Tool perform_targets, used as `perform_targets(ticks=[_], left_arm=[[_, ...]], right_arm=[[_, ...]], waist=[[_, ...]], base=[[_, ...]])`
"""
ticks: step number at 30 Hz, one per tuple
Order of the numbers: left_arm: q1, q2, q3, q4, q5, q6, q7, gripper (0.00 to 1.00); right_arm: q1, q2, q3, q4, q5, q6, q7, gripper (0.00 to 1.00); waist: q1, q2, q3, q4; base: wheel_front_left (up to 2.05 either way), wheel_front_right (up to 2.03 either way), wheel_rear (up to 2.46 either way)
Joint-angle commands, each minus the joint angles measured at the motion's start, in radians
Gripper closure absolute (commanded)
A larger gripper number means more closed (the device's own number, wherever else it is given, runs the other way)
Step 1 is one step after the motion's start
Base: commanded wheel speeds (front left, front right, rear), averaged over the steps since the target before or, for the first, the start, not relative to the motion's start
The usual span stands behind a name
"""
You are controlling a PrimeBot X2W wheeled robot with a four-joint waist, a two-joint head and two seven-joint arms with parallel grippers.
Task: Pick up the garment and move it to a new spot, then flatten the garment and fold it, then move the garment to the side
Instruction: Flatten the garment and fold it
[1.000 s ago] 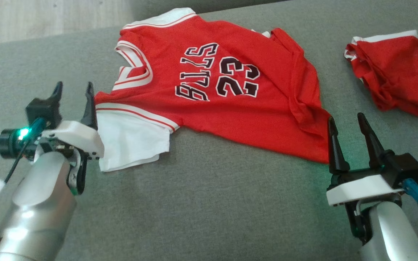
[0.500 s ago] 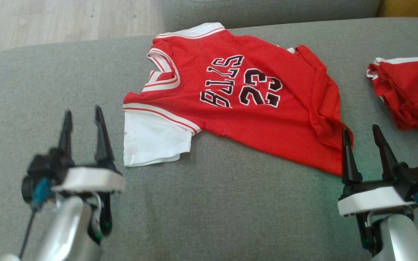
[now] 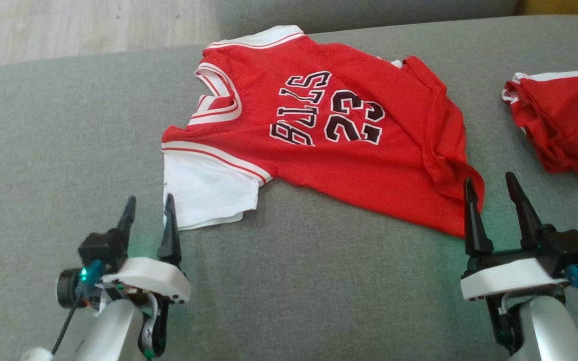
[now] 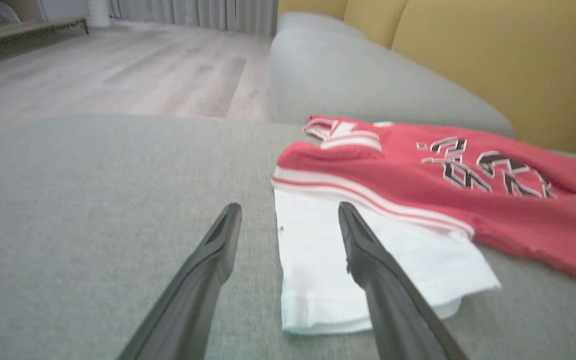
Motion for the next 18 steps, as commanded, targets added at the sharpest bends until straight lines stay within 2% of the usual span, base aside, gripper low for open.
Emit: perform_targets(ticks=[1,4,9,18], left_arm=[[-0.055,0.015,0.020,-0.009,0.002,-0.003,0.016,0.00],[-0.071,0.017,0.011,0.034,0.002,-0.002,0.047,0.00],[-0.102,0.030,0.005,0.107,0.014,0.029,0.098,0.00],[-0.109,0.027,-0.019,0.180,-0.011,0.009,0.209,0.00]], right_arm=[[-0.028,-0.005,0.026,-0.027,-0.004,-0.001,-0.009,0.00],[-0.033,-0.005,0.026,-0.022,-0.005,-0.001,-0.009,0.00],[-0.039,-0.005,0.027,-0.020,-0.005,-0.001,-0.009,0.00],[-0.043,-0.005,0.024,-0.010,0.002,-0.001,-0.009,0.00]], waist=[[0.0000,-0.0001,0.005,-0.006],[0.0000,-0.0001,0.014,-0.016],[0.0000,-0.0001,0.034,-0.031],[0.0000,-0.0001,0.037,-0.046]], base=[[0.00,0.00,0.00],[0.00,0.00,0.00],[0.00,0.00,0.00],[0.00,0.00,0.00]])
